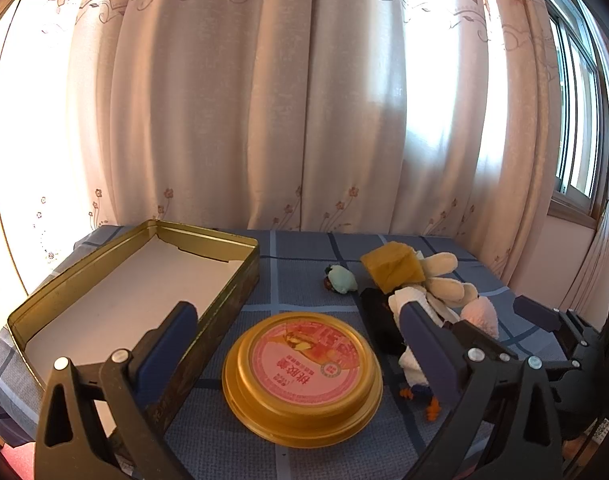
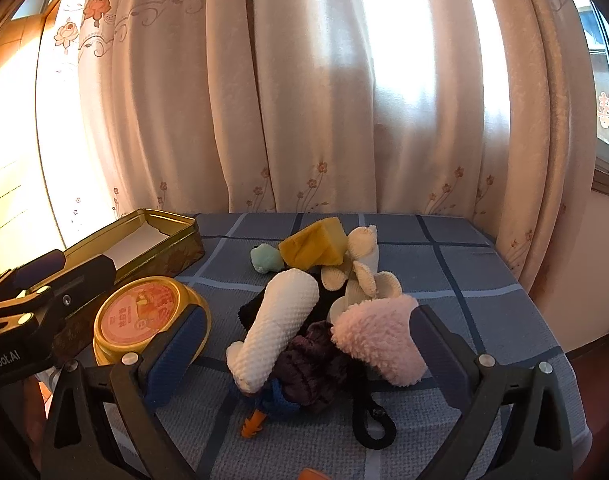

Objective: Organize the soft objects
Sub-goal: 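Move both tools toward the pile of soft items, then grasp the white towel roll with the left tool while the right tool grasps the pink fluffy sock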

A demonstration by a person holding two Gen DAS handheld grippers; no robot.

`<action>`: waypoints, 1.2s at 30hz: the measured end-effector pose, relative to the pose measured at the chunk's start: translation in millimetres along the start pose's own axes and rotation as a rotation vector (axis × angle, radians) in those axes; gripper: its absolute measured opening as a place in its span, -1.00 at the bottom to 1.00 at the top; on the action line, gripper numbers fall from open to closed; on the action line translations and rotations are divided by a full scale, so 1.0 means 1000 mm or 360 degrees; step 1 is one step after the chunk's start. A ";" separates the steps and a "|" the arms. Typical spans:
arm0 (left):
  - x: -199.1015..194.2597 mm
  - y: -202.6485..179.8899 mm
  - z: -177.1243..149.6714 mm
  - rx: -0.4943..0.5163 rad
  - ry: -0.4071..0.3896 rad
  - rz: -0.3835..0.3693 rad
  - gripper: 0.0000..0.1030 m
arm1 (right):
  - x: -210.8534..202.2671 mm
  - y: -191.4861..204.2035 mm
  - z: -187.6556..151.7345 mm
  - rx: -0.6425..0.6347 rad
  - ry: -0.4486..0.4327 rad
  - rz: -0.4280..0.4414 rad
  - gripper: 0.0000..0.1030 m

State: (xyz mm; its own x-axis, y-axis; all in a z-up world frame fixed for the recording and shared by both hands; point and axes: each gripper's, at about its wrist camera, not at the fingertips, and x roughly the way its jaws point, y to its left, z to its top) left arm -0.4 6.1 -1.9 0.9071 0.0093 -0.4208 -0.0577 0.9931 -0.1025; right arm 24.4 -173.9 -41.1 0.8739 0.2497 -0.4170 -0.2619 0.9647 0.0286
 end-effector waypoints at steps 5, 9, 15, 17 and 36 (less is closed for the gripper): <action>-0.001 0.002 -0.001 -0.0003 0.0000 -0.0002 0.99 | 0.000 -0.001 0.000 0.0003 0.0004 0.0004 0.99; -0.001 0.002 -0.001 -0.0003 0.0000 -0.0002 0.99 | 0.000 -0.001 -0.001 0.0004 0.0005 0.0003 0.99; -0.001 0.002 -0.001 0.0001 0.0000 -0.0009 0.99 | 0.000 -0.001 -0.002 0.0006 0.0002 0.0001 0.99; -0.001 0.003 -0.002 0.0001 0.0001 -0.0009 0.99 | 0.000 -0.001 -0.002 0.0004 0.0007 0.0007 0.99; 0.011 -0.031 -0.013 0.0123 0.0036 -0.0089 0.99 | 0.004 -0.058 -0.014 0.0116 -0.0009 -0.0061 0.72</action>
State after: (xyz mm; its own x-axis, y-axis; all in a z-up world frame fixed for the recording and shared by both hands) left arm 6.2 -25.7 -15.6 0.8983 -0.0483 -0.4367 0.0260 0.9980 -0.0568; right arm 37.3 -230.5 -57.6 0.8852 0.2127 -0.4137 -0.1978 0.9770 0.0791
